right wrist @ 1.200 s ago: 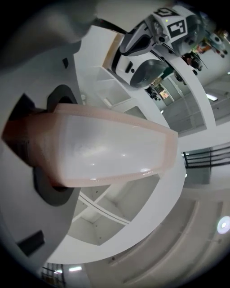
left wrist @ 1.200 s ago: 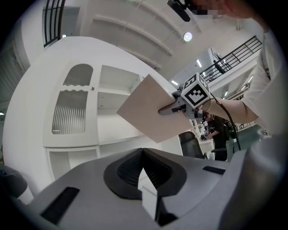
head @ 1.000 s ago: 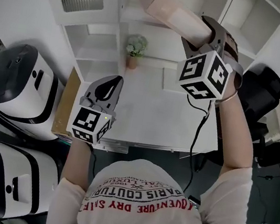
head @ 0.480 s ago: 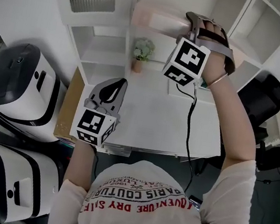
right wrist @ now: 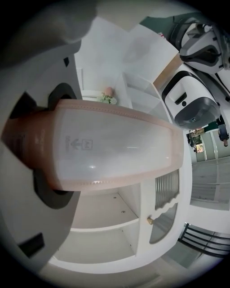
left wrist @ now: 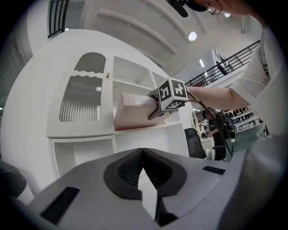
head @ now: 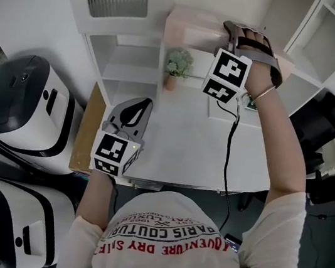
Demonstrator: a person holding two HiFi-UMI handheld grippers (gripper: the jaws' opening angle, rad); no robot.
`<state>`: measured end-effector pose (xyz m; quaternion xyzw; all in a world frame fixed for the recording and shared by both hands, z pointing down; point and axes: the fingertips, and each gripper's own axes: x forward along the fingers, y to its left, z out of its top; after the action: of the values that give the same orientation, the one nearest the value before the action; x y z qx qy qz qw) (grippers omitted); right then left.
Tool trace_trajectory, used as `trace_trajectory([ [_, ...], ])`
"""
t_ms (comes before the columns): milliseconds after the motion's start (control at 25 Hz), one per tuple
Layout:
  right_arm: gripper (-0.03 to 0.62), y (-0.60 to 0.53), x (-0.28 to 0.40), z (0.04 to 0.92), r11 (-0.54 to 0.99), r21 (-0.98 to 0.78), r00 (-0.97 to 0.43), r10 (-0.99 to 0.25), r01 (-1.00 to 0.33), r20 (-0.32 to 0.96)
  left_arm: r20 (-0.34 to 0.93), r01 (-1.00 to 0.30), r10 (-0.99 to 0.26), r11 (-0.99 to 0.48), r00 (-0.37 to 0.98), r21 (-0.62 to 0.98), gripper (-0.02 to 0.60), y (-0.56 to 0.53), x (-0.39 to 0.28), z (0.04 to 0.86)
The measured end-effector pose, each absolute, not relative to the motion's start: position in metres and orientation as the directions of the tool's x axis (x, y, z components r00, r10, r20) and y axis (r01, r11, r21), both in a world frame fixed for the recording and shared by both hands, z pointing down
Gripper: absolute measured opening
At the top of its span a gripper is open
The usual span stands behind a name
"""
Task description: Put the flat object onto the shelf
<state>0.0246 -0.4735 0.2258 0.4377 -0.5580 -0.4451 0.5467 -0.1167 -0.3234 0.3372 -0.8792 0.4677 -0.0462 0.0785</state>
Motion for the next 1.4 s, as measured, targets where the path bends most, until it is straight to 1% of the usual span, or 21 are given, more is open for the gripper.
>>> trace_trajectory([
  [320, 0.368, -0.501, 0.021, 0.244, 0.305, 0.951, -0.063, -0.951, -0.041, 0.303, 0.028, -0.816, -0.832, -0.551, 0.555, -0.174, 0.012, -0.34, -0.118, 0.346],
  [520, 0.377, -0.524, 0.024, 0.258, 0.325, 0.945, -0.068, -0.944, -0.046, 0.322, 0.028, -0.835, -0.85, -0.523, 0.526, -0.169, 0.012, -0.359, -0.119, 0.346],
  [720, 0.413, -0.543, 0.018, 0.281, 0.438, 0.896, -0.12, -0.896, -0.077, 0.428, 0.025, -0.85, -0.863, -0.501, 0.504, -0.166, 0.012, -0.377, -0.113, 0.348],
  [1080, 0.414, -0.576, 0.017, 0.28, 0.477, 0.874, -0.139, -0.875, -0.091, 0.463, 0.003, -0.86, -0.875, -0.476, 0.484, -0.185, 0.012, -0.391, -0.107, 0.339],
  [1200, 0.42, -0.578, 0.015, 0.284, 0.54, 0.835, -0.157, -0.839, -0.11, 0.521, -0.008, -0.86, -0.876, -0.471, 0.481, -0.195, 0.014, -0.392, -0.107, 0.334],
  [1400, 0.459, -0.583, 0.014, 0.286, 0.633, 0.761, -0.203, -0.771, -0.144, 0.604, -0.019, -0.857, -0.875, -0.469, 0.484, -0.214, 0.012, -0.395, -0.103, 0.328],
])
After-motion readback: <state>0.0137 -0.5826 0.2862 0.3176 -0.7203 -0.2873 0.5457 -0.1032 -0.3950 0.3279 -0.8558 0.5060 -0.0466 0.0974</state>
